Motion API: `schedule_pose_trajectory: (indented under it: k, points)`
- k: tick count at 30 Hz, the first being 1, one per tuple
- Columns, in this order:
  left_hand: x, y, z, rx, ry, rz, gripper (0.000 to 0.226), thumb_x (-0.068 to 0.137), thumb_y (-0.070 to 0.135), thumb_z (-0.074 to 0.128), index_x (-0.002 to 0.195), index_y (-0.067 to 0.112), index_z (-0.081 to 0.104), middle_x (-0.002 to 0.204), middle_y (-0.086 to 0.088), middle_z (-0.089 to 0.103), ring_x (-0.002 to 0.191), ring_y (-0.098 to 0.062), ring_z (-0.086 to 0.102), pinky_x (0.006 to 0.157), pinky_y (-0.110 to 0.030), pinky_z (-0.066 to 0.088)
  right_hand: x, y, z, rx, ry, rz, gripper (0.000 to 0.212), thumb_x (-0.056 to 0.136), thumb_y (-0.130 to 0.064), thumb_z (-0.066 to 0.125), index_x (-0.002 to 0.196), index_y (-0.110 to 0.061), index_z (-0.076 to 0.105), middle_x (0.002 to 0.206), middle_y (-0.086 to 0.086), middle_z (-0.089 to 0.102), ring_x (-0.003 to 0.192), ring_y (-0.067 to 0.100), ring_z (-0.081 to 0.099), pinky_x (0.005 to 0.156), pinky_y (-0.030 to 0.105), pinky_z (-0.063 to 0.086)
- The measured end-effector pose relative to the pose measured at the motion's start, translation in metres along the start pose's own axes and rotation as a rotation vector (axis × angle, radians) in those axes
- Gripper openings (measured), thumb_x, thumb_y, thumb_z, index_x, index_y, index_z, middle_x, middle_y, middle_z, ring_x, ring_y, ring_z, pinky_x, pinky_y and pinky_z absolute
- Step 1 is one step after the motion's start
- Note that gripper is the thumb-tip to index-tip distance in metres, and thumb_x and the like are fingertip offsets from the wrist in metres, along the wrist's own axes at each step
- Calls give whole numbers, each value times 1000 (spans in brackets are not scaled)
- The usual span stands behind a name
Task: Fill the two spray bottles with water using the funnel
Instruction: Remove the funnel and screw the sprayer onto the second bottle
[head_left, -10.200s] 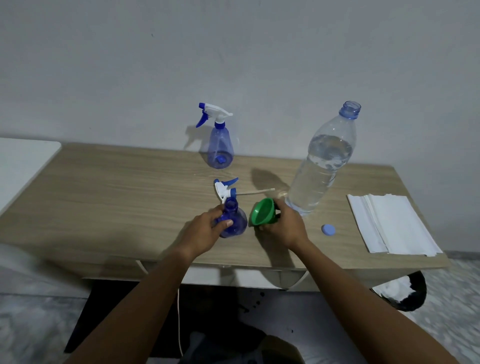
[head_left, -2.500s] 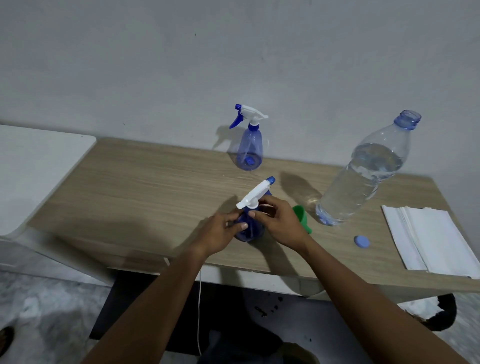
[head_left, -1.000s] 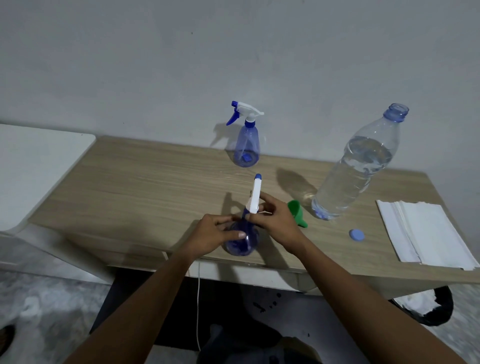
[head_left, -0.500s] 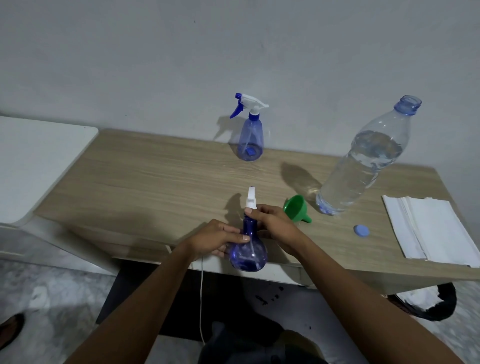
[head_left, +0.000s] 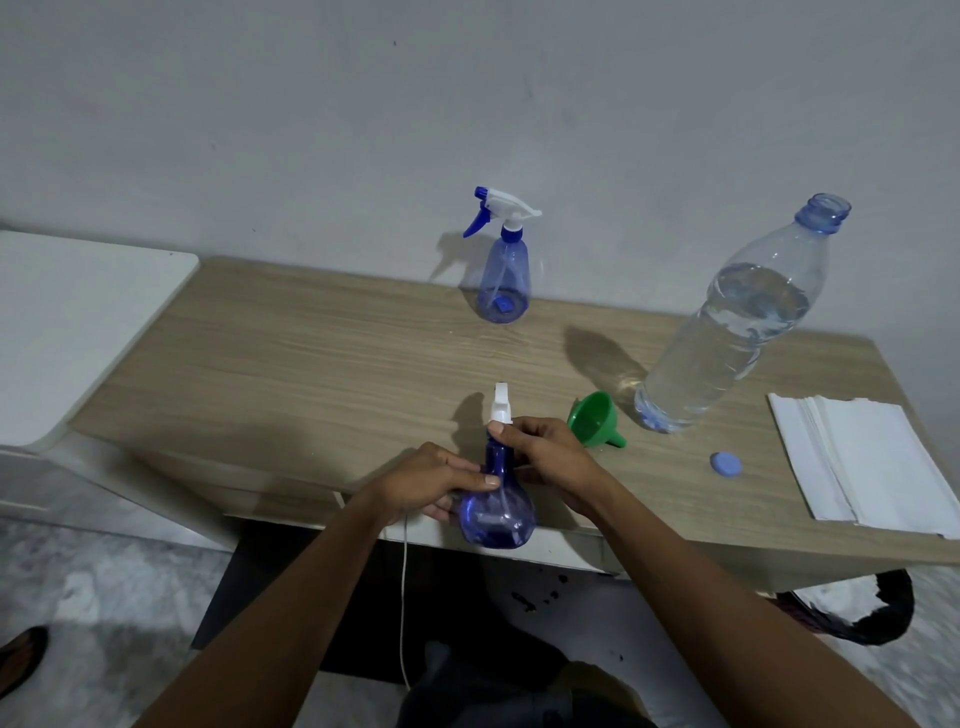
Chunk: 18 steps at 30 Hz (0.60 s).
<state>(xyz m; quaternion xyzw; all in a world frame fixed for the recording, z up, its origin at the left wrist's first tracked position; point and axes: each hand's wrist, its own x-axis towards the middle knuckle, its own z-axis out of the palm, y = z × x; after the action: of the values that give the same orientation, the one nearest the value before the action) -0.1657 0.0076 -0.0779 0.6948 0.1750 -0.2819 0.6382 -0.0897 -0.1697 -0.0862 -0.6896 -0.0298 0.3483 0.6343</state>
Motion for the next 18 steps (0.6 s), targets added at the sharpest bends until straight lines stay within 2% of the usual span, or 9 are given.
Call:
schedule_pose_trajectory:
  k: [8,11,18]
  points:
    - [1,1,-4,42,-8,2,31,87,31,80,114,16,78,96,-6,82,90,-20,79,81,-30,61,3,3,-2,19,-14,15,34,84,-41,79,98,-11,71,83,8,73,74,19,67,72,34,52]
    - [1,2,-3,41,-8,7,27,88,30,79,111,17,78,94,-5,82,85,-17,79,78,-28,61,3,3,-3,12,-15,10,32,85,-40,79,98,-13,73,83,7,74,74,19,68,74,35,52]
    - [3,2,-4,51,-16,8,30,87,33,79,113,18,78,97,-6,82,94,-22,79,92,-37,61,3,1,-2,32,12,-22,25,86,-34,79,89,-10,72,77,8,71,63,17,66,56,24,50]
